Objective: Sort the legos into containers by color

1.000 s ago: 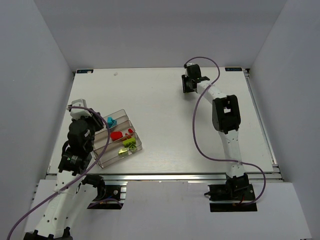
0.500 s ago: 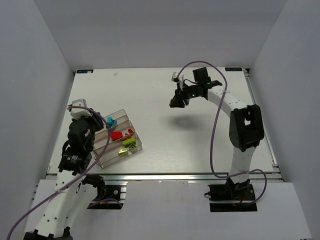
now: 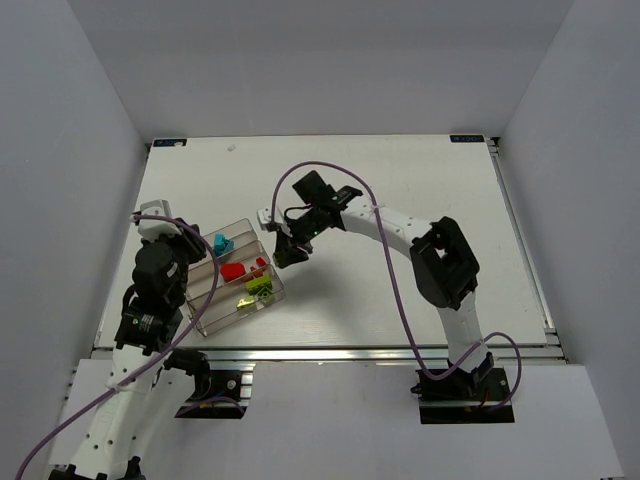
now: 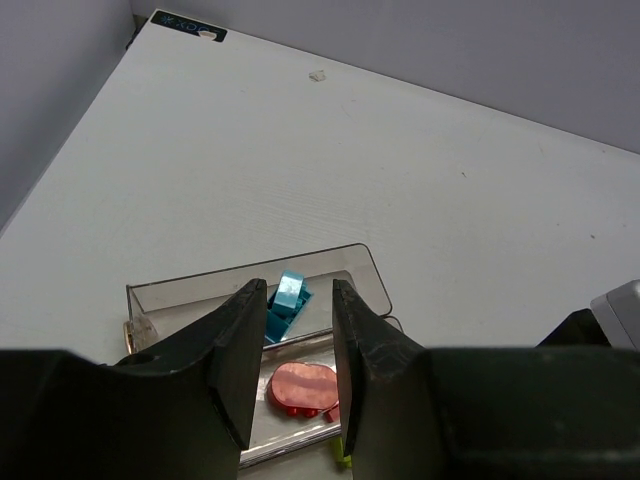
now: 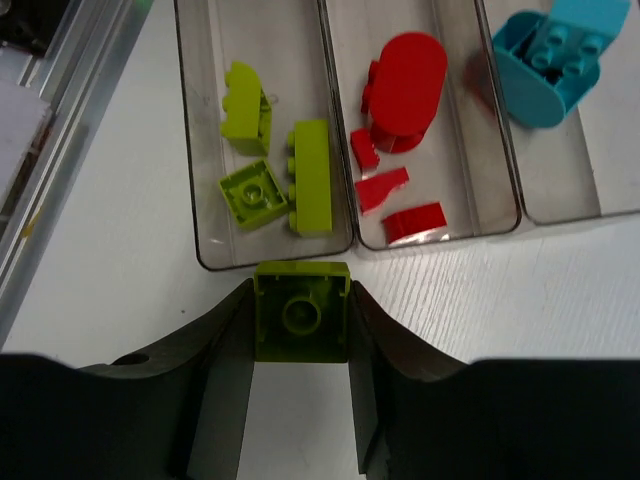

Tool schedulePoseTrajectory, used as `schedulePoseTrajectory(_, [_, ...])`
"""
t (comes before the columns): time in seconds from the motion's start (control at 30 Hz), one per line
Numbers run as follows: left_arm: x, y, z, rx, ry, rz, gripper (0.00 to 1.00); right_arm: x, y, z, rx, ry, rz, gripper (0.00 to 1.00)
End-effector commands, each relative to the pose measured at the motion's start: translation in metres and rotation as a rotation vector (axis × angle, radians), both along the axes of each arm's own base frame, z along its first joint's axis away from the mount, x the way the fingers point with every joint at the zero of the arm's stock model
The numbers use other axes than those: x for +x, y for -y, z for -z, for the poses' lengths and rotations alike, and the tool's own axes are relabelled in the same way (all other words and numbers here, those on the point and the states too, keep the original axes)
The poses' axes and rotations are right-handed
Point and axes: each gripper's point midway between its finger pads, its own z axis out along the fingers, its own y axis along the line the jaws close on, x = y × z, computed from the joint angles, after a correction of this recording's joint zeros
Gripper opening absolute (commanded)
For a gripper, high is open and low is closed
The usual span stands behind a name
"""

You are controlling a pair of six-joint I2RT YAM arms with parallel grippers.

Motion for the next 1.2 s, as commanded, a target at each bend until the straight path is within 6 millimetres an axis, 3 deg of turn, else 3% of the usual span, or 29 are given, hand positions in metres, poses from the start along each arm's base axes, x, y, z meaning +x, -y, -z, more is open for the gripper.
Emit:
schedulePoseTrajectory(0.0, [0.0,-0.002,-0.003,0.0,0.019,-0.01,0.43,0.004,-0.016,-0.023,0.026,0.065,0.009,0.0])
schedulePoseTrajectory(0.2, [-0.001,-0.002,-0.005,-0.004,0.027,-0.007,0.43,-0.03,-0.036,-0.007,-0.016,0.083,-0.041,0.0])
schedulePoseTrajectory(0.4, [-0.001,-0.002,-0.005,-0.005,0.025,-0.009,0.43,-0.036,-0.055,0.007,-0.041,0.076,-0.03,0.06])
schedulePoseTrajectory(0.5, [-0.002,-0.003,-0.006,-0.004,0.028,-0.011,0.43,-0.037,-0.061,0.01,-0.054,0.083,-0.031,0.18])
schedulePoseTrajectory(0.6, [-0.002,-0.003,-0.006,-0.005,0.029,-0.013,0.43,-0.04,-0.061,0.015,-0.067,0.088,-0.03,0.46])
schedulePoseTrajectory(0.63, [-0.002,-0.004,-0.005,-0.004,0.027,-0.016,0.43,-0.042,-0.062,0.013,-0.062,0.085,-0.026,0.64])
schedulePoseTrajectory(0.67, [-0.002,-0.004,-0.005,-0.004,0.027,-0.015,0.43,-0.041,-0.063,0.005,-0.039,0.092,-0.02,0.71])
schedulePoseTrajectory(0.7, [-0.002,-0.004,-0.005,-0.004,0.027,-0.015,0.43,-0.038,-0.062,0.002,-0.033,0.089,-0.009,0.77])
schedulePoseTrajectory(0.8, [-0.002,-0.004,-0.005,-0.006,0.027,-0.016,0.43,-0.034,-0.06,-0.023,-0.002,0.102,0.02,0.79])
schedulePoseTrajectory(0.93, [-0.002,-0.004,-0.005,-0.006,0.027,-0.015,0.43,-0.032,-0.057,-0.05,0.047,0.091,0.053,0.75])
schedulePoseTrajectory(1.0, [-0.003,-0.004,-0.005,-0.006,0.026,-0.015,0.43,-0.026,-0.052,-0.061,0.056,0.063,0.099,0.66])
schedulePoseTrajectory(1.07, [-0.003,-0.004,-0.006,-0.005,0.032,-0.015,0.43,-0.019,-0.046,-0.071,0.068,0.056,0.155,0.19])
schedulePoseTrajectory(1.1, [-0.003,-0.004,-0.005,-0.006,0.029,-0.016,0.43,-0.015,-0.043,-0.075,0.059,0.004,0.235,0.0])
schedulePoseTrajectory(1.13, [-0.004,-0.001,-0.006,-0.007,0.032,-0.003,0.43,0.016,-0.036,-0.081,0.074,0.043,0.377,0.0])
schedulePoseTrajectory(1.17, [-0.004,0.0,-0.008,-0.007,0.042,0.002,0.42,0.021,-0.023,-0.085,0.069,0.043,0.452,0.0])
